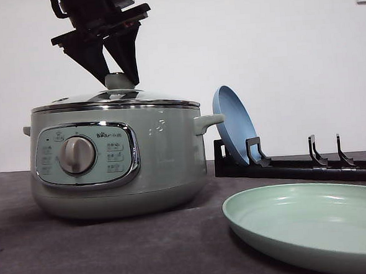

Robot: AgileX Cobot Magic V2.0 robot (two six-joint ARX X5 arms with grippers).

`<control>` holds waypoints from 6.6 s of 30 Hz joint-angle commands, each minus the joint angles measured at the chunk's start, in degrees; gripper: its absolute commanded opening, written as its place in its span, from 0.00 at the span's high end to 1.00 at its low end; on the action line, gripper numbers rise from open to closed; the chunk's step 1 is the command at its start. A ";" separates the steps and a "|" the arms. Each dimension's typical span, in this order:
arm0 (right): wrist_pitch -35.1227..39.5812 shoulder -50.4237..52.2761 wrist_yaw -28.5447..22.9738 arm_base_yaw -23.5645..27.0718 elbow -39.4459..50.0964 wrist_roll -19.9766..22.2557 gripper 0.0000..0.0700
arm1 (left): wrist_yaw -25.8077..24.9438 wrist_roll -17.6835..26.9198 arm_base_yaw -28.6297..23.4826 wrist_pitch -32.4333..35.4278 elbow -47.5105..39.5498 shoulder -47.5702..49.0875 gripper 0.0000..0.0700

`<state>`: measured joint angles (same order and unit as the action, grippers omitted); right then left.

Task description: Transfer potato from steamer to green plate

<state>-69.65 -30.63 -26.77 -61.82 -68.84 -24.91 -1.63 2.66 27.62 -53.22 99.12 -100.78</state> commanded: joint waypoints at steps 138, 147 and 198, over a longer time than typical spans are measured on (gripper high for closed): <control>17.95 -103.20 45.80 22.19 -55.02 37.84 0.26 | 0.57 -0.31 -27.17 -15.97 24.47 0.03 1.00; 18.39 -103.85 45.77 21.81 -55.01 37.34 0.63 | 0.57 -0.29 -27.17 -15.99 24.47 0.03 1.00; 15.40 -32.13 40.24 30.99 7.65 23.48 0.75 | 0.55 -0.31 -27.15 -16.23 24.45 0.03 1.00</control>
<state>-55.94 -62.21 13.40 -30.41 -62.79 2.33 -1.10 2.42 0.45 -71.00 120.90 -101.62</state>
